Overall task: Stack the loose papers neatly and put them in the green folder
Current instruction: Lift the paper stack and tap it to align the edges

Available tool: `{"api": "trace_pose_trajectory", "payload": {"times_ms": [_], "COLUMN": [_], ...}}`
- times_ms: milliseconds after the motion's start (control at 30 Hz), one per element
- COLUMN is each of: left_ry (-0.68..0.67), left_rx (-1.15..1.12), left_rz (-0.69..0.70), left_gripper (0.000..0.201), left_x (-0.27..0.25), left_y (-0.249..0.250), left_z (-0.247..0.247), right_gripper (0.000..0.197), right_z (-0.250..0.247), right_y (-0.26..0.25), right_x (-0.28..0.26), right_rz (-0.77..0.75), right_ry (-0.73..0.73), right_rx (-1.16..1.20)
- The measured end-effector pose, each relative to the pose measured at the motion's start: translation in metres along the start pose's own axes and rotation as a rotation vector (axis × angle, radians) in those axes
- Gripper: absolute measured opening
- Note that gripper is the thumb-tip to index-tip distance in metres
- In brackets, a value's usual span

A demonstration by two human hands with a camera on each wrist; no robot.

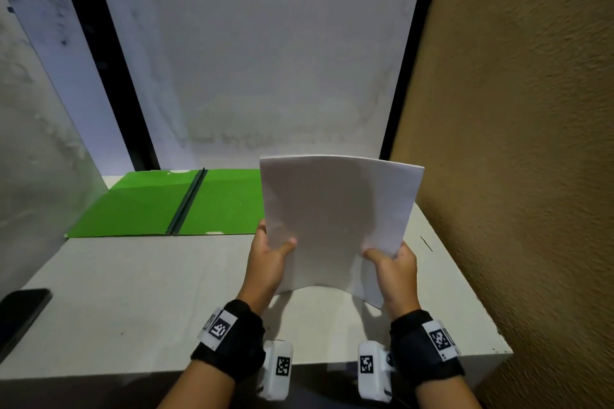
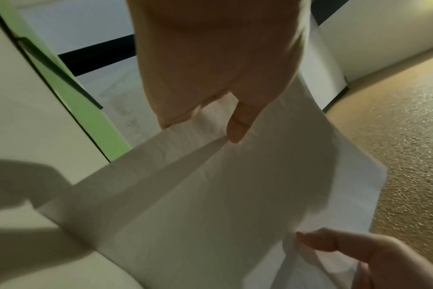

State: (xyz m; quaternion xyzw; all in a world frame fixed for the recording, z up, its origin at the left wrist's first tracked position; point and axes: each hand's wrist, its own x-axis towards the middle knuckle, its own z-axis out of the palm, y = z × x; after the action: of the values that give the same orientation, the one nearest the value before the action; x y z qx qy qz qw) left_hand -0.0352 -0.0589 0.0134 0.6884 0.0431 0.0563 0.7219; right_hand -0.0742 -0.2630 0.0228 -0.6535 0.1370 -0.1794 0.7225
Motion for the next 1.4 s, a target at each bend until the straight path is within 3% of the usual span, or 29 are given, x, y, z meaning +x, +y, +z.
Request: {"api": "trace_pose_trajectory", "payload": {"times_ms": [133, 233, 367, 467, 567, 733, 900, 1000, 1067, 1133, 1200, 1300, 1400], "left_ry": [-0.009, -0.015, -0.025, -0.030, -0.012, 0.079, 0.095, 0.094, 0.075, 0.034, -0.050, -0.147, -0.119], "left_rx": [-0.021, -0.051, -0.109, -0.080, 0.170, 0.419, 0.430, 0.406, 0.340, 0.193, -0.028, -0.157, -0.130], "left_rz": [0.008, 0.040, 0.204, 0.431, 0.691, 0.863, 0.912, 0.898, 0.867, 0.730, 0.514, 0.236, 0.147], "left_gripper": [0.082, 0.056, 0.042, 0.054, 0.081, 0.053, 0.050, 0.045, 0.056, 0.078, 0.083, 0.054, 0.032], "left_x": [0.004, 0.004, 0.005, 0.004, 0.003, 0.003, 0.005, 0.006, 0.008, 0.011, 0.012, 0.018, 0.018], "left_y": [0.001, 0.008, 0.046, 0.079, 0.100, 0.101, 0.095, 0.096, 0.095, 0.089, 0.081, 0.059, 0.041], "left_z": [-0.002, -0.003, -0.003, -0.005, -0.006, -0.005, -0.005, -0.004, -0.006, -0.010, -0.013, -0.016, -0.017], "right_gripper": [0.025, 0.026, 0.028, 0.030, 0.029, 0.030, 0.028, 0.027, 0.028, 0.033, 0.041, 0.035, 0.022], "right_z": [-0.003, -0.004, -0.007, -0.008, -0.008, -0.008, -0.008, -0.009, -0.009, -0.008, -0.007, -0.007, -0.010], "right_y": [0.002, 0.005, 0.012, 0.015, 0.015, 0.013, 0.010, 0.009, 0.011, 0.012, 0.009, 0.006, 0.003], "right_x": [0.003, 0.006, 0.013, 0.015, 0.015, 0.014, 0.014, 0.014, 0.014, 0.014, 0.012, 0.011, 0.011], "right_rz": [-0.024, -0.014, 0.000, -0.003, 0.000, 0.004, 0.006, 0.004, 0.006, 0.003, -0.003, -0.017, -0.051], "right_ry": [-0.024, -0.027, -0.031, -0.043, -0.043, -0.047, -0.062, -0.073, -0.073, -0.072, -0.080, -0.092, -0.122], "right_rx": [-0.020, -0.019, -0.040, -0.047, -0.047, -0.033, -0.031, -0.031, -0.031, -0.022, -0.017, -0.019, -0.088]}}
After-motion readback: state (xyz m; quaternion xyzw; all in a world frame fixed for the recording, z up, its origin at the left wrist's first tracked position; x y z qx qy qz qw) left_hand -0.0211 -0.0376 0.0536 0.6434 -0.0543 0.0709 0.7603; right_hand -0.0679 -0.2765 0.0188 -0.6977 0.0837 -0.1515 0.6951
